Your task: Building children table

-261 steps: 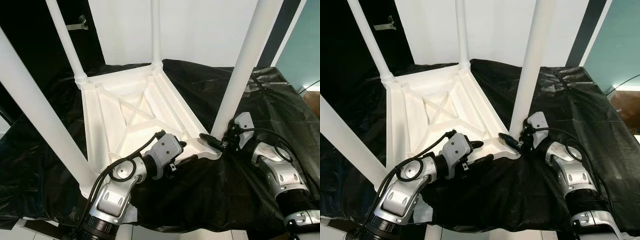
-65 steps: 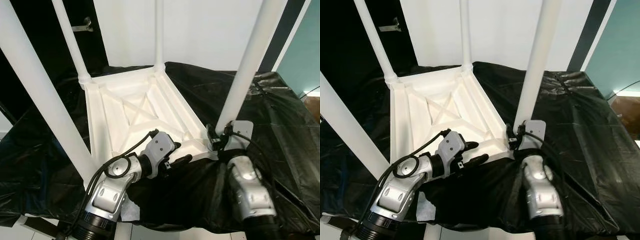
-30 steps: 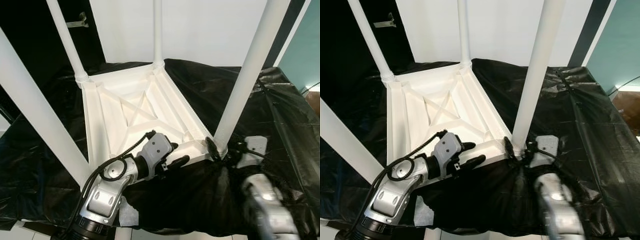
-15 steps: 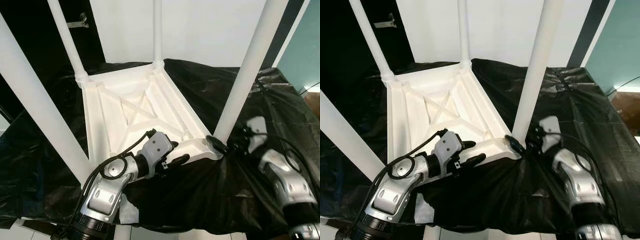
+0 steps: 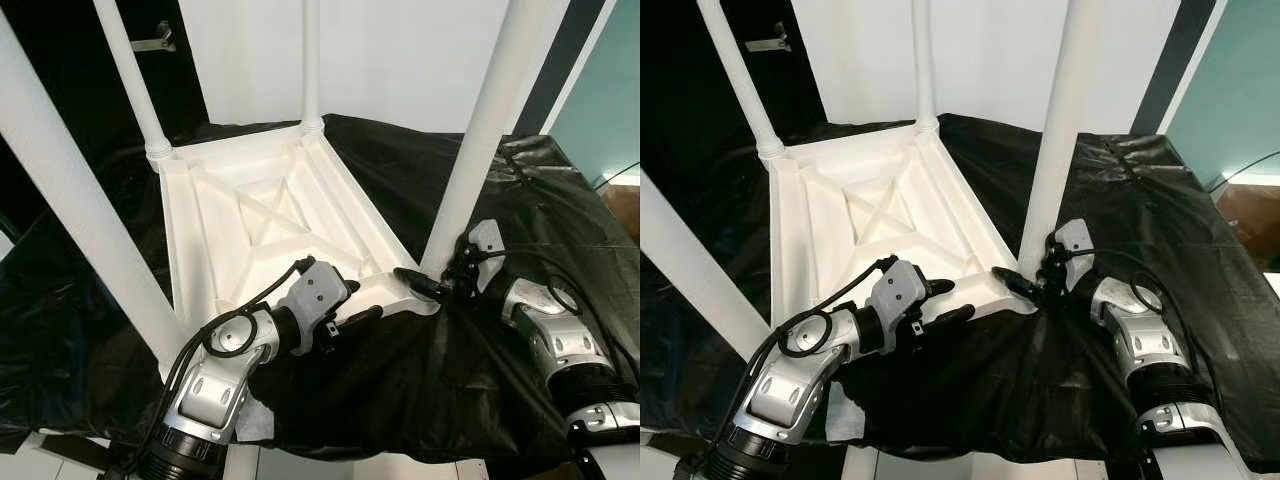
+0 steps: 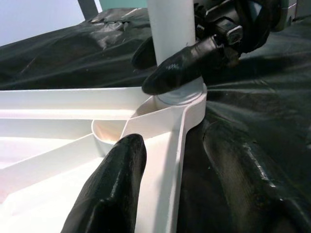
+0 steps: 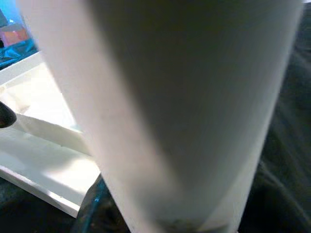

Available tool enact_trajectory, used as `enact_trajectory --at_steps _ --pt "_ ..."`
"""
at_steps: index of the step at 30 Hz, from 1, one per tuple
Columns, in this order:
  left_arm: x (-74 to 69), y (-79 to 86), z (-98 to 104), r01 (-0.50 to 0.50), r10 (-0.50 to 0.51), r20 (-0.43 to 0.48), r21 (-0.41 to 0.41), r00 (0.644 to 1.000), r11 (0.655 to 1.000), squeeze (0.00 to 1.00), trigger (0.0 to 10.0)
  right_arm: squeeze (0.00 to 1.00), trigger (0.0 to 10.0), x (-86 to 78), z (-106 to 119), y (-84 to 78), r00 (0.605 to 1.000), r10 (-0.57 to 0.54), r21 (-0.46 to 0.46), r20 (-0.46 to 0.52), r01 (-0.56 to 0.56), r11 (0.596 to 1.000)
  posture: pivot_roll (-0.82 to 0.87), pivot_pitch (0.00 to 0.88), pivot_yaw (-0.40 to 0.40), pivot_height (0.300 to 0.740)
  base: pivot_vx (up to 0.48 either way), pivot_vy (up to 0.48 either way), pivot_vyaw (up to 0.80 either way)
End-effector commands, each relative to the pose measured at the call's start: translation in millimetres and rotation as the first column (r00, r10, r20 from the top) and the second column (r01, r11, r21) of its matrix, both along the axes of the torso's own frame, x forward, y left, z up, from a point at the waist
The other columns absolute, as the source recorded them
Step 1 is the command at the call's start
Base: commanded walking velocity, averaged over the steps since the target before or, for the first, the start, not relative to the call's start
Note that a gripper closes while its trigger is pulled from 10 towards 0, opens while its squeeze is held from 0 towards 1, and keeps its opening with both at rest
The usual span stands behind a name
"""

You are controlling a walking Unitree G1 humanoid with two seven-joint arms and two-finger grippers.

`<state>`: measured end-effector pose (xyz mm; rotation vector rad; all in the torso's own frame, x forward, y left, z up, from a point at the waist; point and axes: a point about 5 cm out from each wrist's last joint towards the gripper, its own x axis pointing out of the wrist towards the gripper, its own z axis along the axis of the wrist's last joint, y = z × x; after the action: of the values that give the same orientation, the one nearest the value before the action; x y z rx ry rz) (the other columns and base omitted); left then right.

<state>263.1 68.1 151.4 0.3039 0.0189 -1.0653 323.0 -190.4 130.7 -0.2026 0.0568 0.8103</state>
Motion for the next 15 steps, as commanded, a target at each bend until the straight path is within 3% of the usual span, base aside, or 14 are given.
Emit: enact_trajectory --at_steps 1,7,8,9,10,11,12,14,15 --pt "3.1 2.3 -2 -0.086 0.086 0.018 -0.004 0.996 0.996 0.00 10.0 0.00 0.0 -2.0 -4 -2.7 1.000 -0.001 -0.029 -0.015 0.001 1.000 -0.01 0.000 -0.034 0.740 0.000 0.000 0.00" --pt "3.8 0.9 -2 -0.082 0.082 0.024 -0.005 0.996 0.997 0.00 10.0 0.00 0.0 -6.4 -8 -8.7 0.997 -0.078 -0.007 -0.009 0.078 0.997 -0.03 0.000 -0.026 0.740 0.000 0.000 0.00" --pt "4.2 -0.2 -2 -0.079 0.080 0.024 -0.008 0.997 0.997 0.00 10.0 0.00 5.2 -7.2 -8 -9.8 0.992 -0.129 0.006 0.002 0.129 0.992 -0.03 0.000 -0.023 0.740 0.000 0.000 0.00" --pt "4.2 -0.2 -2 -0.079 0.080 0.024 -0.008 0.997 0.997 0.00 10.0 0.00 5.2 -7.2 -8 -9.8 0.992 -0.129 0.006 0.002 0.129 0.992 -0.03 0.000 -0.023 0.740 0.000 0.000 0.00" --pt "4.3 -1.4 -1 -0.077 0.078 0.023 -0.011 0.997 0.997 0.00 10.0 0.00 9.2 -7.5 -9 -11.0 0.982 -0.189 0.014 0.004 0.189 0.982 -0.03 0.000 -0.021 0.740 0.000 0.000 0.00" --pt "4.3 -1.4 -1 -0.077 0.078 0.023 -0.011 0.997 0.997 0.00 10.0 0.00 9.2 -7.5 -9 -11.0 0.982 -0.189 0.014 0.004 0.189 0.982 -0.03 0.000 -0.021 0.740 0.000 0.000 0.00" --pt "4.0 -2.6 -1 -0.075 0.075 0.022 -0.013 0.997 0.997 0.00 10.0 0.00 10.0 -8.3 -11 -11.9 0.964 -0.265 0.020 0.025 0.264 0.964 -0.04 0.000 -0.021 0.740 0.000 0.000 0.00" --pt "2.9 -2.6 -1 -0.069 0.069 0.024 -0.008 0.997 0.998 0.00 10.0 0.00 10.0 -18.3 -21 -1.5 0.918 -0.397 0.069 0.024 0.394 0.916 -0.04 0.000 -0.016 0.740 0.000 0.000 0.00" --pt "2.9 -2.6 -1 -0.069 0.069 0.024 -0.008 0.997 0.998 0.00 10.0 0.00 10.0 -18.3 -21 -1.5 0.918 -0.397 0.069 0.024 0.394 0.916 -0.04 0.000 -0.016 0.740 0.000 0.000 0.00"
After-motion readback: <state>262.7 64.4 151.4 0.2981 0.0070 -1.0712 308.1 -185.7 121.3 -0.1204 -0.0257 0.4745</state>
